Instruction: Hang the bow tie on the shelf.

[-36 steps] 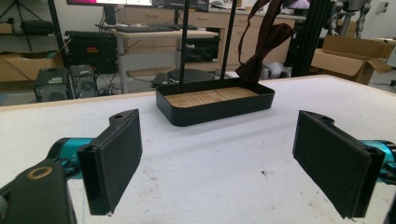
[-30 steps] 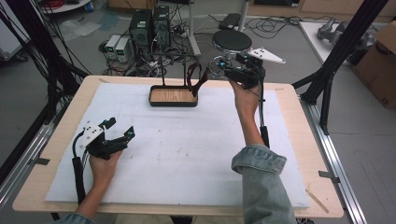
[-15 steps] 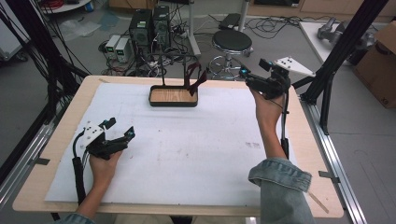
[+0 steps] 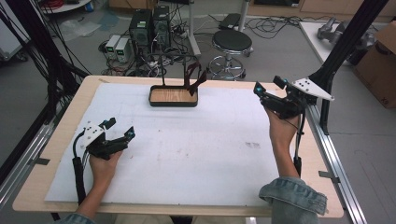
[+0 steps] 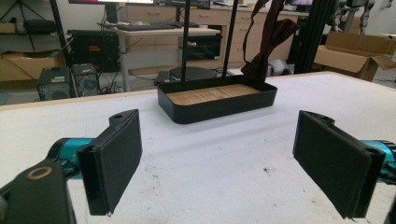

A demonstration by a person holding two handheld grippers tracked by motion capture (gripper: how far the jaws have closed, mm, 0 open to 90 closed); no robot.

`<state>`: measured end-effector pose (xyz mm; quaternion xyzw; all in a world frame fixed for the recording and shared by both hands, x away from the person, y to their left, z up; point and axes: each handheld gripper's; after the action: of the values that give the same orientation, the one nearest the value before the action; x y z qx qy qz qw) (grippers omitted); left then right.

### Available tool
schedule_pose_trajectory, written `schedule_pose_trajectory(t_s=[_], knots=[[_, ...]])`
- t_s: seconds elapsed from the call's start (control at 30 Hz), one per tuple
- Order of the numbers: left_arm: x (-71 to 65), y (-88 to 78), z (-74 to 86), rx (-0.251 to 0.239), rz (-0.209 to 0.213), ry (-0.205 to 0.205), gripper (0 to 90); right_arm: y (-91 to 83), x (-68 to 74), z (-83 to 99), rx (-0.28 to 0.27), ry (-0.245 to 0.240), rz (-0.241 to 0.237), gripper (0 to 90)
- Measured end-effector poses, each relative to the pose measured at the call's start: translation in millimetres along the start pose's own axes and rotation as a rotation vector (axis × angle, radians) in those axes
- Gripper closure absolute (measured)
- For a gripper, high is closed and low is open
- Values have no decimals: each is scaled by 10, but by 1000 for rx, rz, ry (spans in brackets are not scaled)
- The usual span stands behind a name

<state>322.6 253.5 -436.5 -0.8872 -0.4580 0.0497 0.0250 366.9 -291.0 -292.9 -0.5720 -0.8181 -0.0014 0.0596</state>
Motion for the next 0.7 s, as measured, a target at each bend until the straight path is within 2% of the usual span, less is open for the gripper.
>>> schedule_pose_trajectory(t_s=[0.23,0.47,0.53,0.7], knots=[[-2,2,1,7,-3,4,159,-172,-22,259,7,29,-5,182],[-4,6,3,8,-10,6,159,-259,9,562,43,44,-13,173],[-5,7,4,8,-10,5,159,-268,26,669,69,42,-16,166],[-4,7,5,13,-10,8,159,-298,59,901,91,38,-2,165]])
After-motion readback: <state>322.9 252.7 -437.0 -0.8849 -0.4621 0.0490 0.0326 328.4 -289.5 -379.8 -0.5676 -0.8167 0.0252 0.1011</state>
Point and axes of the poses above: each handheld gripper's, and its own axes: y roughly forward along the jaws, z roughly out of its underside, x roughly to its left, and after that the axes turned 8 degrees about z, right-handed
